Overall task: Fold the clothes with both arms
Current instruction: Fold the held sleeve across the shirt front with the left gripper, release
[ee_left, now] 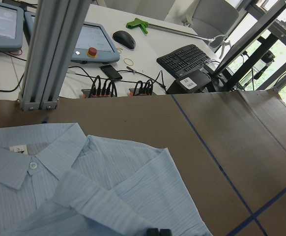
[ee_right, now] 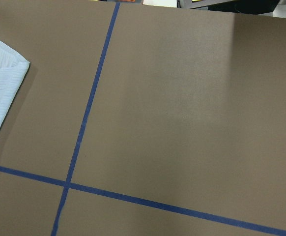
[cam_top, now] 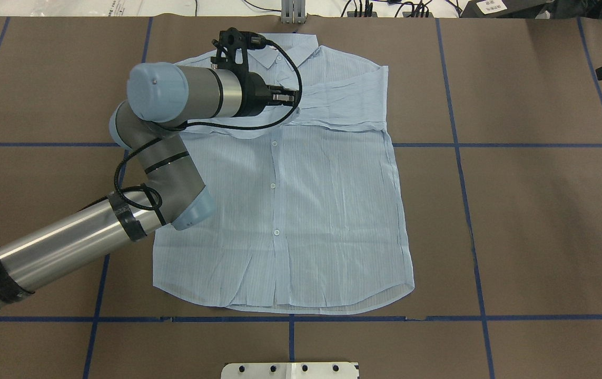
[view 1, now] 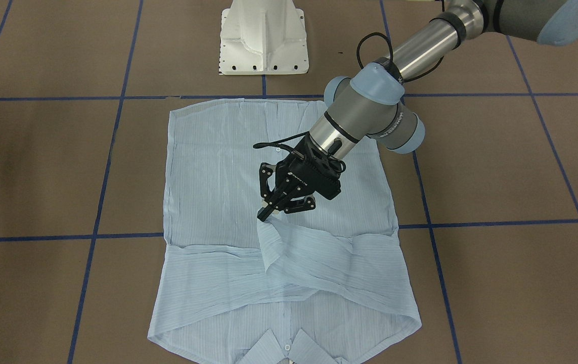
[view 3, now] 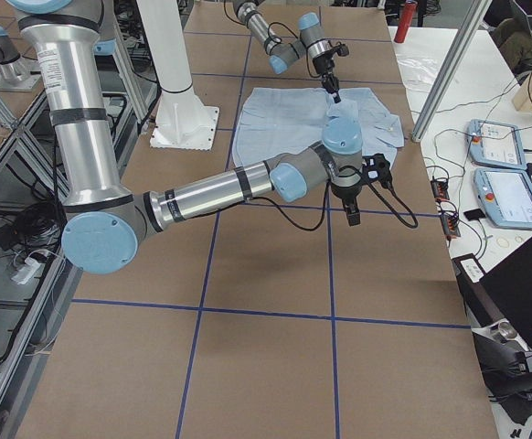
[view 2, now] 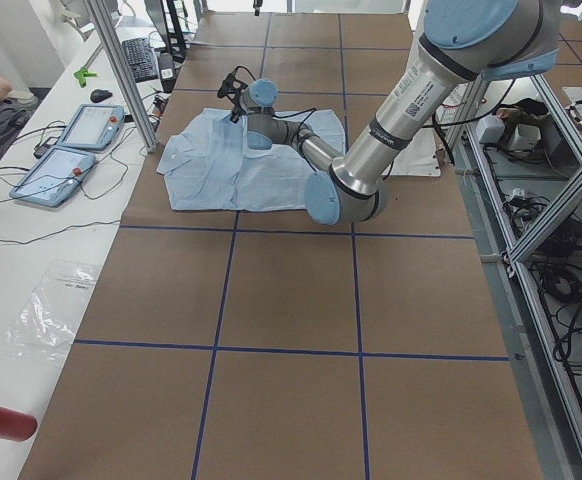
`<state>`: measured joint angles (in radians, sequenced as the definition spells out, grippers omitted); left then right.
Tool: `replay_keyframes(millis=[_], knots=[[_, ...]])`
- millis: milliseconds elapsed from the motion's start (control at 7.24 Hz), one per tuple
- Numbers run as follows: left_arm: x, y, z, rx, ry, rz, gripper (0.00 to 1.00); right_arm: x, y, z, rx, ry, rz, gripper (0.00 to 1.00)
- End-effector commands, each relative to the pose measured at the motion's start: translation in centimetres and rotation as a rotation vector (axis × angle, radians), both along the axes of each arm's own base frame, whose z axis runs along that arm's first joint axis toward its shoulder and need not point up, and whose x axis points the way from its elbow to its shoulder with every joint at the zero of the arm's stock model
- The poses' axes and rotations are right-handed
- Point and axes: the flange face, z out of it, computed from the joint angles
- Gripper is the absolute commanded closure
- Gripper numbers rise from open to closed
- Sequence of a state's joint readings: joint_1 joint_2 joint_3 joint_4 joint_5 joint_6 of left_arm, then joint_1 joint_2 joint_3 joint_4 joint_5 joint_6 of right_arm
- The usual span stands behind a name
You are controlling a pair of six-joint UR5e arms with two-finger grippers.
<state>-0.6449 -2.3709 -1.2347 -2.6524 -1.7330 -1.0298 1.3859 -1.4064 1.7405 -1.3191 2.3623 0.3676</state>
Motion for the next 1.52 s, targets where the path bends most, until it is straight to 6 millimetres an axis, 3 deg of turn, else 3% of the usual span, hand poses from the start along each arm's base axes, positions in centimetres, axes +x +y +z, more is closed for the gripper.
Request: replay_keyframes(millis=[0,138,276,414,552,690,967,1105,1243,1381], knots=[[6.9,3.4,0.3,-0.019,-0.036,0.006,1.00,0.0,0.0,-0.1,-0.002,-0.002,0.002,0.00],[9.3,4.0,0.1,-0.031,-0.052,0.021,0.01,0.0,0.0,-0.2,-0.001,-0.001,0.003,0.00],[10.3,5.2,0.0,-0.034,-0.049,0.018,0.00,0.1,0.0,-0.2,-0.001,-0.001,0.005,0.00],[10.3,5.0,-0.3,-0.026,-0.062,0.002,0.00,0.0,0.0,-0.4,-0.008,-0.004,0.013,0.00],[9.9,5.2,-1.6,-0.015,-0.148,0.014,0.00,0.0,0.3,-1.8,-0.044,-0.032,0.063,0.00],[7.9,5.9,-2.2,-0.006,-0.223,0.050,0.00,-1.2,1.2,-4.1,-0.061,-0.056,0.092,0.00],[4.0,6.6,-1.6,-0.066,-0.339,0.044,0.00,-11.1,5.1,-9.0,-0.080,-0.018,0.166,0.00],[-0.2,8.4,1.6,-0.080,-0.364,0.035,0.00,-15.7,7.5,-10.8,-0.105,-0.026,0.200,0.00],[-4.9,11.0,5.1,-0.081,-0.367,0.034,0.00,-19.4,11.4,-11.9,-0.123,-0.032,0.212,0.00],[-8.4,13.0,6.3,-0.088,-0.352,0.028,0.00,-22.5,15.7,-13.2,-0.102,-0.032,0.222,0.00]])
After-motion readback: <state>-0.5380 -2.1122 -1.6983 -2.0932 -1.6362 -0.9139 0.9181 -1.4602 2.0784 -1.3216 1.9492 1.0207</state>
